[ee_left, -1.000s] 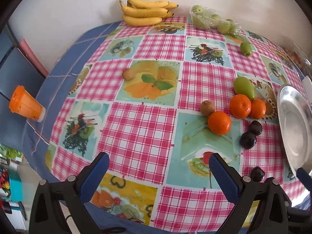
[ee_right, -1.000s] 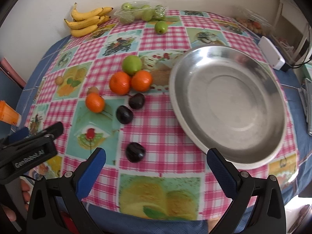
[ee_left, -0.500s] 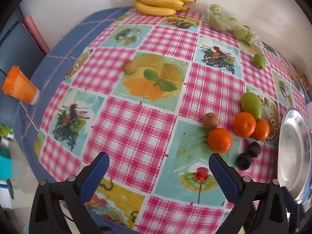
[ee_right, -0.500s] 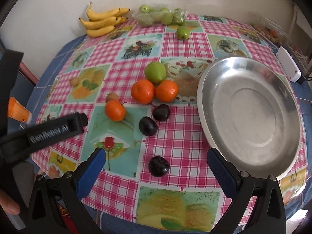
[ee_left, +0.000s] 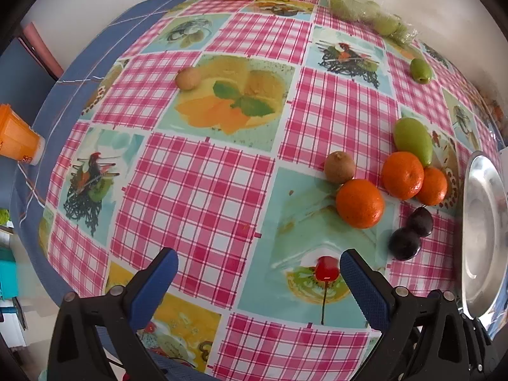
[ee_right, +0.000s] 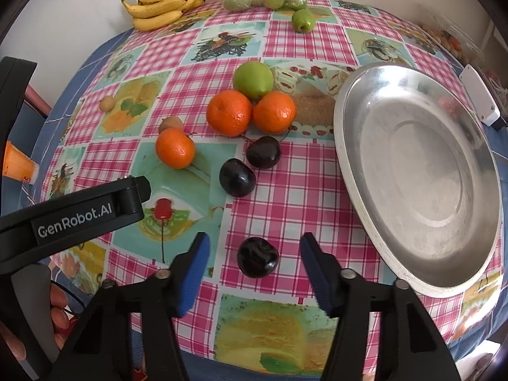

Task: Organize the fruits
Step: 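Grasp the dark plum with the right tool while the left tool approaches a tangerine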

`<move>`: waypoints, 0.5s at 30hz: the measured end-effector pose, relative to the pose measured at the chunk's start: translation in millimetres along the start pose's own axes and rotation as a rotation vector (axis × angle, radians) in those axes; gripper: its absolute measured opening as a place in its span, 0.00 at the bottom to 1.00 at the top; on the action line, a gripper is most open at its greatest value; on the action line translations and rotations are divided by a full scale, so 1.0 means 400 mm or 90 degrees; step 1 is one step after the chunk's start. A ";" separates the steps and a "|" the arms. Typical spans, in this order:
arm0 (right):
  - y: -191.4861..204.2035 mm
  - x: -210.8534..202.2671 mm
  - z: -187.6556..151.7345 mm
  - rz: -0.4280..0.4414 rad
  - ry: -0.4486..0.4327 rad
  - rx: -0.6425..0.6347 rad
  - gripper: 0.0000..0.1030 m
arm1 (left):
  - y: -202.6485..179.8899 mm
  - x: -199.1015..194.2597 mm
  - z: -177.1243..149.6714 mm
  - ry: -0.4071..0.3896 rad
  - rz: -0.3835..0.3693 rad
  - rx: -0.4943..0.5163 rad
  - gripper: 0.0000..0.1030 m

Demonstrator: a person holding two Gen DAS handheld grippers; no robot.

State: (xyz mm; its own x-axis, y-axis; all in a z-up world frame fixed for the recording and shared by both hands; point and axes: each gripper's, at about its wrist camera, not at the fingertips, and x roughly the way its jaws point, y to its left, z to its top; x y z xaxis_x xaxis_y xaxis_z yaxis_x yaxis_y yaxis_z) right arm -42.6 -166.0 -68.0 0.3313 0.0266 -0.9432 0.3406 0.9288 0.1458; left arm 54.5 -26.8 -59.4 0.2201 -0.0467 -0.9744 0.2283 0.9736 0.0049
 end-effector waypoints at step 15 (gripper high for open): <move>-0.005 0.016 0.001 -0.003 0.019 0.011 0.28 | 0.007 0.026 0.000 0.005 0.003 -0.014 1.00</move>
State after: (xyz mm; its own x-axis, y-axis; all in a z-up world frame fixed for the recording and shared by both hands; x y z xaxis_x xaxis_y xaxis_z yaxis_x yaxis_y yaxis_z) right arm -41.0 -167.9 -74.3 0.3038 0.0339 -0.9521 0.3572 0.9224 0.1468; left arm 57.4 -24.7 -69.4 0.2136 -0.0400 -0.9761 0.2060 0.9785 0.0050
